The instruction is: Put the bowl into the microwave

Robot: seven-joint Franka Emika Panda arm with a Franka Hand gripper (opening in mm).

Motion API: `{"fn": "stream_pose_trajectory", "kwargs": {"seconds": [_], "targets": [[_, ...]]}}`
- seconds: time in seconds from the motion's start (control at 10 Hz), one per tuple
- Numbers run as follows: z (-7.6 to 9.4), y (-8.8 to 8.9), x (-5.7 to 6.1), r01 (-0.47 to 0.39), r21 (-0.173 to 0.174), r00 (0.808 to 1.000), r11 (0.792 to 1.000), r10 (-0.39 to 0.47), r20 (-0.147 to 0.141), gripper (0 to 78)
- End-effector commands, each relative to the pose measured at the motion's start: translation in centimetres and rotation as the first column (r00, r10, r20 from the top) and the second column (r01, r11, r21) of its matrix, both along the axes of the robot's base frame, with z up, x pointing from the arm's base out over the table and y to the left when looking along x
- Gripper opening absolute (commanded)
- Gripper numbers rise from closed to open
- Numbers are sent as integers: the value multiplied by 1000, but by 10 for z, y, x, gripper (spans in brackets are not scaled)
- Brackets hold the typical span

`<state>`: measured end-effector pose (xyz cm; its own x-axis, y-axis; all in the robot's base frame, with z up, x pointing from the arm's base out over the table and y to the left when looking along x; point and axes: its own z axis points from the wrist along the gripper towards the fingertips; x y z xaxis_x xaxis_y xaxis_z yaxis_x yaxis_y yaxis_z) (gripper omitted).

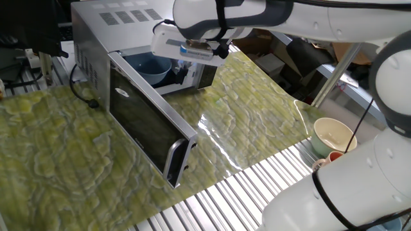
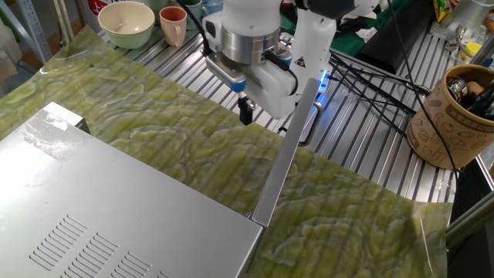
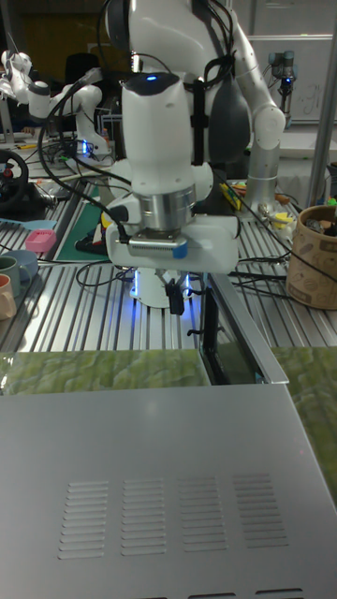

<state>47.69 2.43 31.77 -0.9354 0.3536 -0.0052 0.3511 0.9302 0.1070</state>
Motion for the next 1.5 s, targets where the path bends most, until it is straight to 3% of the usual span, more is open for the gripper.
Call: {"fn": "stream_pose_trajectory", "kwargs": {"seconds": [0.1,0.2,0.3,0.6,0.8,0.9,1.0,1.2,1.5], "targets": [[9,15,-2,2,44,1000,999,-1,-19,11],[8,16,-1,-18,43,1000,999,19,-15,11],[8,16,-1,-42,12,999,999,42,0,11],[8,16,-1,-183,1,982,983,183,48,11],[8,16,-1,-205,23,978,979,204,46,11],[11,20,-2,-193,61,981,979,191,38,11],[15,26,-4,-185,63,983,981,183,33,11],[34,55,-7,-158,79,987,984,157,21,11],[34,64,-3,-175,111,984,978,173,33,11]]}}
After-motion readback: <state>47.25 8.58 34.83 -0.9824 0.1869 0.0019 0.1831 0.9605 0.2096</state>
